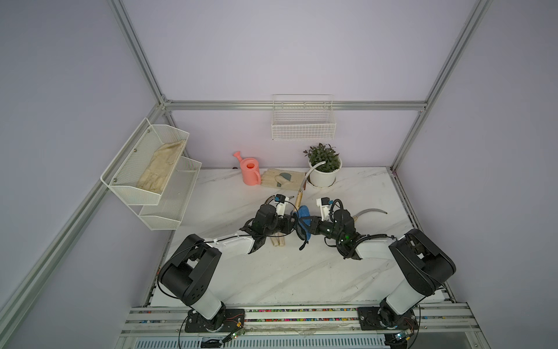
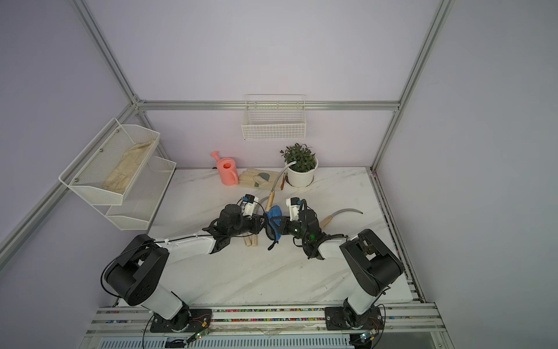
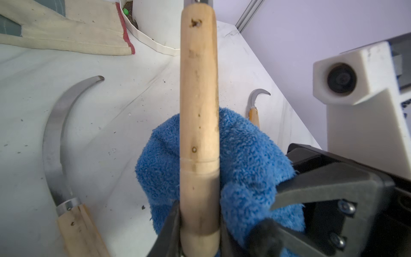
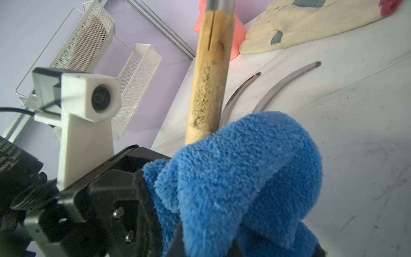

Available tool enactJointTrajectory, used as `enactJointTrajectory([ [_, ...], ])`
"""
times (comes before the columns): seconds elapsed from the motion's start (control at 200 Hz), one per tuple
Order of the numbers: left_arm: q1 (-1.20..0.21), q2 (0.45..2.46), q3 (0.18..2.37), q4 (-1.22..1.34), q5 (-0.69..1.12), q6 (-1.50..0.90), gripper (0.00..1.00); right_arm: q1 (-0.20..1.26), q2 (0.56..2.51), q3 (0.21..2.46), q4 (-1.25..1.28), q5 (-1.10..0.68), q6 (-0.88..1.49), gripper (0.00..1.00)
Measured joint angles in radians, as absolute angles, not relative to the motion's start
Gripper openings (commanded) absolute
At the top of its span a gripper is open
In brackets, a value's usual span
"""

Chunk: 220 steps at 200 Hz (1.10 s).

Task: Wipe small sickles with rags
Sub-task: Wipe the small sickle.

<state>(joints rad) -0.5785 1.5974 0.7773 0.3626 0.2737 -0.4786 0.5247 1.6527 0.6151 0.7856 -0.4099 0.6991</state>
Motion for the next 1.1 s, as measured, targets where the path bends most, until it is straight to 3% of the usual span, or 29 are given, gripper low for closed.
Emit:
enactJointTrajectory([
  [0.46,-0.578,1.608,0.778,0.405,0.476,-0.480,0.00,0.277,1.668,0.751,0.786,-0.480,0.737,0.00],
  [0.845,-0.578,1.608,0.779,0.413,0.577,-0.500,0.00,0.279,1.750,0.794,0.861,-0.579,0.748,0.00],
  [1.1,-0.578,1.608,0.779,0.431,0.610,-0.516,0.00,0.284,1.795,0.798,0.849,-0.551,0.724,0.00],
])
